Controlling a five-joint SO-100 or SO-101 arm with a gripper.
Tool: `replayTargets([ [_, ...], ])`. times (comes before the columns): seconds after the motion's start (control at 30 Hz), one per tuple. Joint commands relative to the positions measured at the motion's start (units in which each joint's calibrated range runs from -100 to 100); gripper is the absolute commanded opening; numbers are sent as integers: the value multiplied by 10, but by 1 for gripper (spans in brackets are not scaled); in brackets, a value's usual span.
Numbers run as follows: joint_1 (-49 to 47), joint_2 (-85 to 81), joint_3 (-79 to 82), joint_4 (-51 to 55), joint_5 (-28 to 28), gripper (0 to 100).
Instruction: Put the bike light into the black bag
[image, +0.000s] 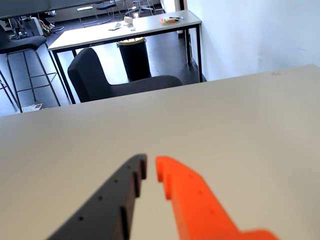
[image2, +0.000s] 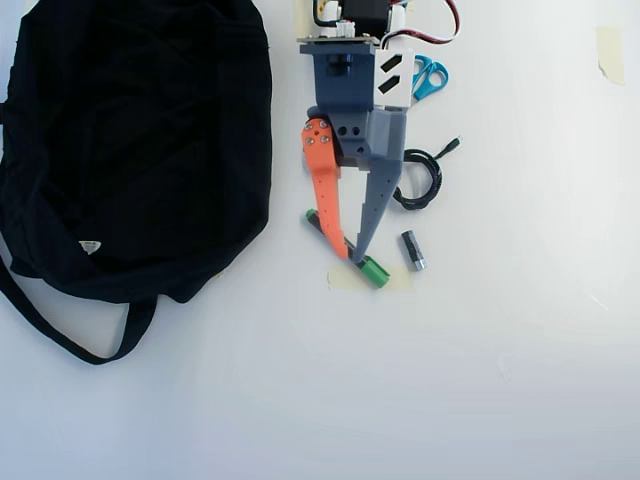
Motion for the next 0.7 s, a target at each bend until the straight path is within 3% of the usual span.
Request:
replayTargets([
  [0.0, 3, -5, -28, -10, 3, 3],
  [0.3, 4, -5, -18, 6, 4, 2],
  [0.67, 14, -17, -27, 179, 4, 3],
])
